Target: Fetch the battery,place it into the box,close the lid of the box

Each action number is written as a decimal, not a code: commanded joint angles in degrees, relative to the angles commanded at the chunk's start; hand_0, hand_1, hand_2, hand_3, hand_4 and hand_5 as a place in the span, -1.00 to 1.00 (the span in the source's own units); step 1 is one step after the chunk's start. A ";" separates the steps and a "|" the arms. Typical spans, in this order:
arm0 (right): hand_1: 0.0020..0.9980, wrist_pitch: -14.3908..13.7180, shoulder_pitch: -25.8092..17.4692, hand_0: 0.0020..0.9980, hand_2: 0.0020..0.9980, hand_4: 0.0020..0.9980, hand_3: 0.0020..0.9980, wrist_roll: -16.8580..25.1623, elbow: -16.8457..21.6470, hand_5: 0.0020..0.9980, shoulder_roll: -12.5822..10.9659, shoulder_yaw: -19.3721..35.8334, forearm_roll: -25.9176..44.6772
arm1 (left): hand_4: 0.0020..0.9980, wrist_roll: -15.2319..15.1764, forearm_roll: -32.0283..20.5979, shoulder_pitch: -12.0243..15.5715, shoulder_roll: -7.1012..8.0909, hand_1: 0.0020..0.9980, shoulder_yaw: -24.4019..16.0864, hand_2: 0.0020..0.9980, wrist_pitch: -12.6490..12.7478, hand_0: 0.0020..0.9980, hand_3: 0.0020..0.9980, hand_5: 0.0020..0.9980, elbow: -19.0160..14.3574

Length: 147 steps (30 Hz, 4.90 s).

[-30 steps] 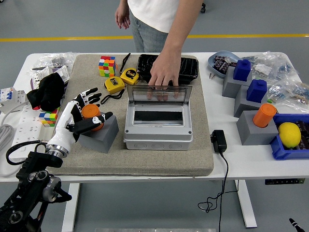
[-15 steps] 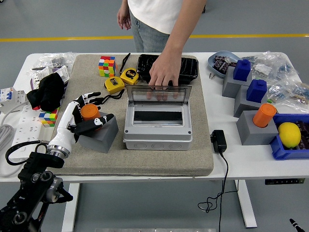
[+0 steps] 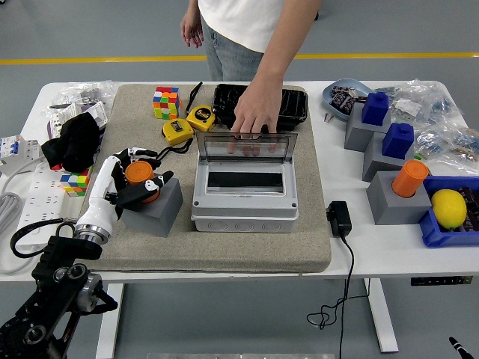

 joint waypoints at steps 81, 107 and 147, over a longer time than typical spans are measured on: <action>0.68 -0.02 0.45 0.73 0.58 1.00 0.57 -0.58 -0.01 1.00 -0.29 -0.96 0.82 | 1.00 -7.40 18.17 -15.46 7.19 -1.00 33.96 -1.00 13.06 -0.91 -1.00 1.00 -5.84; 0.68 0.02 1.38 0.73 0.58 1.00 0.57 -0.48 0.08 1.00 -0.86 -3.82 1.98 | 1.00 -14.49 23.07 -34.15 0.87 -1.00 39.12 -1.00 21.42 -0.89 -0.99 1.00 23.13; 0.67 0.24 1.82 0.72 0.58 1.00 0.56 -0.25 -0.05 1.00 -1.13 -4.50 2.68 | 1.00 -20.71 35.88 -36.06 -0.40 -0.74 40.14 -0.77 28.99 -0.56 -0.77 -0.01 30.08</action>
